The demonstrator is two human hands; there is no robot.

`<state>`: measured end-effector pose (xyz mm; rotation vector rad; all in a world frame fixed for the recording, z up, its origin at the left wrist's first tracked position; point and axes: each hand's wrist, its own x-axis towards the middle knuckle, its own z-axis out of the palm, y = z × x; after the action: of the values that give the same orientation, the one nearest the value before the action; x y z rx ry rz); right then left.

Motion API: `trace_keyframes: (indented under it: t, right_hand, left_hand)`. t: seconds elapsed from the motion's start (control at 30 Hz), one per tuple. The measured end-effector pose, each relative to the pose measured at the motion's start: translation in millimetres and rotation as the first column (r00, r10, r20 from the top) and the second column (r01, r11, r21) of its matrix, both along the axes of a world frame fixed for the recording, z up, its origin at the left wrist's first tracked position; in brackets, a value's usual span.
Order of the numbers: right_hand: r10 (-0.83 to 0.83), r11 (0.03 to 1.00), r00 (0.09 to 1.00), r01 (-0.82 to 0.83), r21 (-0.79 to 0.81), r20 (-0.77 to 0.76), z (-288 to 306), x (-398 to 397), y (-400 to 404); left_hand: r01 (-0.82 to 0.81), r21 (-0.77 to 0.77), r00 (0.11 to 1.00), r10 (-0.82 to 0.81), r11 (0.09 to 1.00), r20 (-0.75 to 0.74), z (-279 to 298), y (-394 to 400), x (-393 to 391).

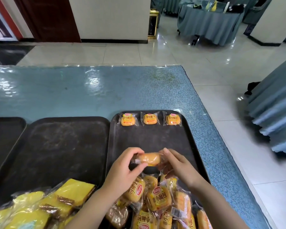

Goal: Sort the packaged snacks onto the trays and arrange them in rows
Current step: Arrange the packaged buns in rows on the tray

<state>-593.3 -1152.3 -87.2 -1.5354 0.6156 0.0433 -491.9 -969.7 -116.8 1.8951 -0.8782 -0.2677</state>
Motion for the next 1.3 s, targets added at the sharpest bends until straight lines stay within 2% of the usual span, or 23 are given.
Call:
trace_keyframes:
  t: [0.1, 0.2, 0.3, 0.43, 0.53, 0.6, 0.67, 0.77, 0.83, 0.93, 1.0, 1.1, 1.2, 1.27, 1.3]
  right_hand:
    - [0.091, 0.995, 0.993, -0.087, -0.054, 0.074, -10.3, 9.4, 2.7]
    - [0.168, 0.957, 0.984, -0.151, -0.246, 0.051, -21.7, 23.8, 3.8]
    - [0.177, 0.937, 0.984, -0.159, -0.312, 0.03, -30.1, 43.3, 4.7]
    - [0.152, 0.962, 0.987, -0.158, -0.225, -0.043, -44.2, 73.2, 4.9]
    - [0.134, 0.962, 0.988, -0.149, -0.229, -0.079, -53.9, 95.7, 6.0]
    - [0.069, 0.97, 0.995, -0.084, -0.228, -0.074, -58.1, 110.0, 7.0]
    - [-0.024, 0.99, 0.998, 0.017, -0.137, -0.052, -62.8, 122.9, 7.9]
    - [-0.094, 0.987, 0.995, 0.098, 0.124, -0.04, -69.0, 137.5, 10.8]
    - [-0.047, 0.977, 0.998, 0.055, 0.205, -0.042, -73.9, 141.8, 14.4]
    - [0.062, 0.981, 0.995, -0.048, 0.19, -0.073, -78.9, 140.6, 25.4]
    - [0.098, 0.987, 0.99, -0.085, 0.136, -0.096, -82.7, 139.6, 32.9]
    - [0.032, 0.993, 0.998, -0.024, 0.115, -0.063, -87.0, 140.6, 36.8]
    - [-0.032, 0.993, 0.999, 0.034, 0.116, -0.022, -91.5, 144.7, 31.0]
    - [-0.055, 0.987, 0.998, 0.06, 0.149, -0.039, -95.1, 150.5, 22.0]
    - [-0.059, 0.986, 0.996, 0.069, 0.155, -0.067, -97.6, 154.9, 16.0]
  left_hand:
    - [-0.079, -0.018, 0.954, 0.071, 0.997, -0.29, 0.3, 2.6, 14.6]
    - [-0.146, 0.015, 0.88, 0.137, 0.989, -0.455, -0.3, 3.5, 30.3]
    - [-0.205, 0.104, 0.771, 0.226, 0.973, -0.595, -1.5, 1.8, 46.7]
    - [-0.241, 0.21, 0.702, 0.32, 0.948, -0.636, -14.7, 0.6, 71.3]
    - [-0.228, 0.283, 0.66, 0.362, 0.932, -0.658, -25.8, -2.1, 87.7]
    - [-0.217, 0.311, 0.605, 0.378, 0.925, -0.701, -32.8, -2.3, 96.0]
    - [-0.217, 0.272, 0.525, 0.347, 0.937, -0.777, -36.6, -1.4, 100.9]
    - [-0.3, 0.134, 0.376, 0.246, 0.944, -0.893, -35.9, -1.7, 100.4]
    - [-0.39, 0.04, 0.281, 0.16, 0.92, -0.946, -37.5, -3.1, 98.3]
    - [-0.518, -0.03, 0.183, 0.076, 0.855, -0.98, -43.4, -6.2, 95.0]
    - [-0.567, -0.022, 0.172, 0.092, 0.824, -0.981, -46.8, -8.8, 92.2]
    - [-0.53, 0.062, 0.244, 0.222, 0.846, -0.944, -49.9, -10.3, 90.6]
    - [-0.458, 0.141, 0.278, 0.292, 0.878, -0.915, -52.6, -8.5, 94.0]
    - [-0.426, 0.208, 0.312, 0.359, 0.88, -0.879, -54.4, -7.4, 98.4]
    - [-0.424, 0.245, 0.356, 0.409, 0.872, -0.84, -56.0, -6.9, 100.8]
